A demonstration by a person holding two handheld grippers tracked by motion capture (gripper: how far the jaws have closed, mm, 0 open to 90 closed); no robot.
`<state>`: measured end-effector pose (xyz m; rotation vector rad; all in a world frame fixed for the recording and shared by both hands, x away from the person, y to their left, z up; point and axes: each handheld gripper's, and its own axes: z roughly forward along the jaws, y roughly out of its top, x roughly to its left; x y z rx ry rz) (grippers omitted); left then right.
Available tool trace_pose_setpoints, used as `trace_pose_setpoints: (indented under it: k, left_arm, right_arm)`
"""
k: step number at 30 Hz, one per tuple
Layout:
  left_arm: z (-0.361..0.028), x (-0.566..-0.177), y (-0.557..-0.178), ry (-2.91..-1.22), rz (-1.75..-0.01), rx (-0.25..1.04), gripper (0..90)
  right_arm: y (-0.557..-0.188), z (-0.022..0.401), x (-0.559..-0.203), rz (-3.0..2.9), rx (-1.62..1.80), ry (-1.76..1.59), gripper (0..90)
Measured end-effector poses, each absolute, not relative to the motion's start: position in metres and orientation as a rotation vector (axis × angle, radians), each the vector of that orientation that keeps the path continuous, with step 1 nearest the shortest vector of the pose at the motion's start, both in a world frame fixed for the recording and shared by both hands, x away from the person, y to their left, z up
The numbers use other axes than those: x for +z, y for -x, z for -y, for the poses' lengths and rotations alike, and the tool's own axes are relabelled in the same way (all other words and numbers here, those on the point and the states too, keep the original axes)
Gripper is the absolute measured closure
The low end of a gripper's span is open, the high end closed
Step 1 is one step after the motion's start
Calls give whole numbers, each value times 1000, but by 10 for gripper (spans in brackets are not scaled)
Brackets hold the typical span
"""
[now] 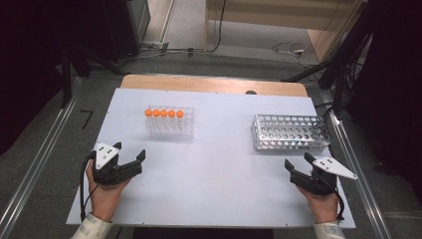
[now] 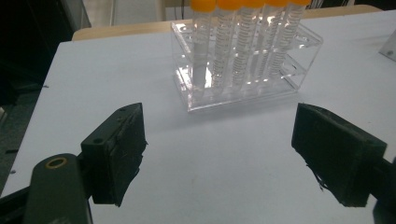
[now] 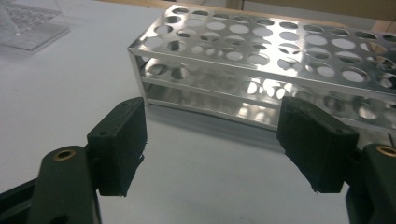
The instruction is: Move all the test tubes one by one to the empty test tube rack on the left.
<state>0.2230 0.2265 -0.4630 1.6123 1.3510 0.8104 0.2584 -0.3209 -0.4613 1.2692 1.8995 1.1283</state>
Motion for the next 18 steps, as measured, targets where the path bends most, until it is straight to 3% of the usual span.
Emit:
trace_pose_setpoints:
  k: [15, 18]
  left_arm:
    - [-256, -473, -212, -1604, -1457, 827, 159]
    - [-262, -476, -210, -1599, -1480, 794, 159]
  right_arm:
    - [-248, 366, -474, -1794, 1000, -1429, 222]
    - [-253, 377, -484, -1793, 944, -1492, 174]
